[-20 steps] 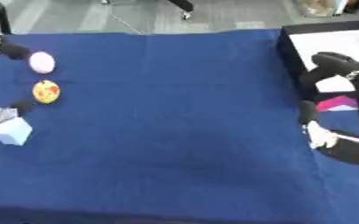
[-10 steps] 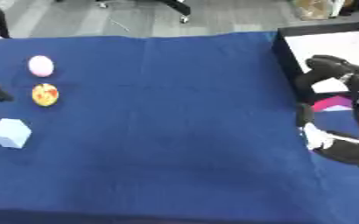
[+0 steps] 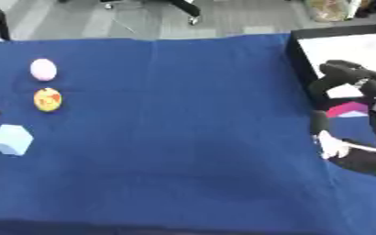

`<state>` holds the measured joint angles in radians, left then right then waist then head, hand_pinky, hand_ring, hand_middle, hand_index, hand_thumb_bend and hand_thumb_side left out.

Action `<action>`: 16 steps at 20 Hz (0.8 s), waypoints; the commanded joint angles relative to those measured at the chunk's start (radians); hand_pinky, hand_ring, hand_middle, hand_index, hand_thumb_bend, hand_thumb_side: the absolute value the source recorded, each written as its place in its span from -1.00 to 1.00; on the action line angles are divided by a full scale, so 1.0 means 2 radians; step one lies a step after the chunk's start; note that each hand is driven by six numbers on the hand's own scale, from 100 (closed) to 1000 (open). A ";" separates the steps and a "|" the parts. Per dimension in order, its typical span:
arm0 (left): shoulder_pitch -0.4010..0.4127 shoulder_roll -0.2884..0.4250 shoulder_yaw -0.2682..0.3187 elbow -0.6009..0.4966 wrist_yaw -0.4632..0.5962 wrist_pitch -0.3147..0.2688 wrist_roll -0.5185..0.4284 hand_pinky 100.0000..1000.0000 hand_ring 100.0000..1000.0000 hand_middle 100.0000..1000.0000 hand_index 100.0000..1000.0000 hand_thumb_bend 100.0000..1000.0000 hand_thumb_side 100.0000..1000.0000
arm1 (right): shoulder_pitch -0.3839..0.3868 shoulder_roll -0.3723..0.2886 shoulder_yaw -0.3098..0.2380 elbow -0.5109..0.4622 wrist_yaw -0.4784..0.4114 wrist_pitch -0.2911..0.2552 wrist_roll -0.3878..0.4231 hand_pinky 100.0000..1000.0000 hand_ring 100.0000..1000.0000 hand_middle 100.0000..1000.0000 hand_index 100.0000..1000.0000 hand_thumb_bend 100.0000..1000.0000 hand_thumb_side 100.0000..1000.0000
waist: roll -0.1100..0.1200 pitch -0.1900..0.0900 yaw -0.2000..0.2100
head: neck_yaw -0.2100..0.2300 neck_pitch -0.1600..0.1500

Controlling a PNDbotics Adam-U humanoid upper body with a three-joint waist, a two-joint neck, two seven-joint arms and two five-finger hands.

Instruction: Pick up the objects with one hand, pass them to the other hand, and then place them into the box on the other side of the table.

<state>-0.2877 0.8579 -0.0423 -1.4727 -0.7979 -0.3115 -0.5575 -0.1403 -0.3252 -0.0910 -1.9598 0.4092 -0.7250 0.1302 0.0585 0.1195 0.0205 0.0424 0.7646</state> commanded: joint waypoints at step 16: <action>-0.082 -0.020 -0.026 0.141 -0.050 -0.020 0.031 0.59 0.34 0.31 0.68 -0.22 -0.73 | -0.004 -0.011 0.002 -0.005 -0.004 -0.003 0.005 0.70 0.03 0.09 0.74 -1.00 -0.18 | 0.000 -0.007 -0.005 | 0.005 0.003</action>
<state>-0.4348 0.7935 -0.0979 -1.1958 -0.8909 -0.3501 -0.5117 -0.1405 -0.3252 -0.0853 -1.9596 0.4077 -0.7285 0.1377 0.0585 0.1190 0.0114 0.0515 0.7647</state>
